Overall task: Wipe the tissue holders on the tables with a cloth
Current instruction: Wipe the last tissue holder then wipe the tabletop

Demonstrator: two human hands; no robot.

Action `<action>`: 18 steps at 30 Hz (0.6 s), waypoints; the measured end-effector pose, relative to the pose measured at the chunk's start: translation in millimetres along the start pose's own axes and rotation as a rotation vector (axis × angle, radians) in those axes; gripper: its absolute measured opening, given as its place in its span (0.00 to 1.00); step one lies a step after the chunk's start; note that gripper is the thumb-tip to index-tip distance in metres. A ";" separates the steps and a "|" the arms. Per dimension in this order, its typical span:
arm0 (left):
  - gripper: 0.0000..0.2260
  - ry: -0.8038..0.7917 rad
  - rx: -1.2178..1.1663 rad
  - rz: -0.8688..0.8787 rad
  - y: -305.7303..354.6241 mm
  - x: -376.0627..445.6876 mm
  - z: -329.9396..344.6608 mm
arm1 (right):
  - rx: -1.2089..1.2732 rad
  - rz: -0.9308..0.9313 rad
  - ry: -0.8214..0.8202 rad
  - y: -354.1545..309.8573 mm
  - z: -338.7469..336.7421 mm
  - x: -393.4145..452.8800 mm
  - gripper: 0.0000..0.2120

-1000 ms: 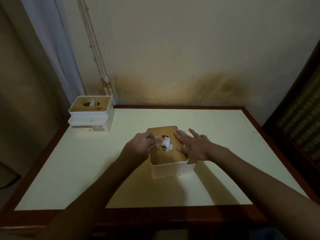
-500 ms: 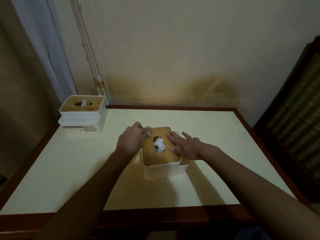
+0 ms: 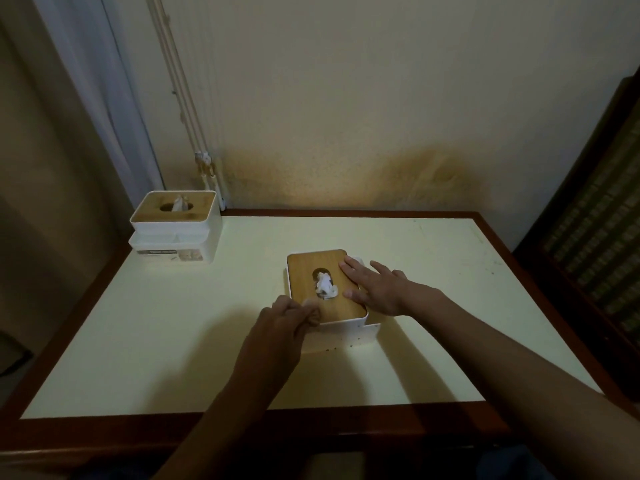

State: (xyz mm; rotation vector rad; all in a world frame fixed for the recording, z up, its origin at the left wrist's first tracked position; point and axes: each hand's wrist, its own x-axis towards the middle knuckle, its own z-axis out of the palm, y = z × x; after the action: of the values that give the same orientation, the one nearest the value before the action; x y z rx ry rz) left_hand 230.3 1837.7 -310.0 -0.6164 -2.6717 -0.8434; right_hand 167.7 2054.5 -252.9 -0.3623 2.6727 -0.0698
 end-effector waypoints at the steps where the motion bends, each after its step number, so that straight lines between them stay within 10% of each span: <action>1: 0.13 0.008 -0.006 0.005 -1.1 -1.6 2.4 | -0.009 0.004 0.006 -0.7 0.8 -0.2 0.30; 18: 0.13 -0.037 -0.080 -0.025 -34.5 89.8 9.5 | -0.060 0.301 0.414 -19.9 20.7 -23.7 0.27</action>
State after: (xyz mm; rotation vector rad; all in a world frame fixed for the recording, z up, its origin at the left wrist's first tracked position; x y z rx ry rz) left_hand 134.5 1846.0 -300.4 -0.6235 -2.6948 -0.9587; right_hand 202.0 2041.7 -259.5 0.0491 3.1112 0.0319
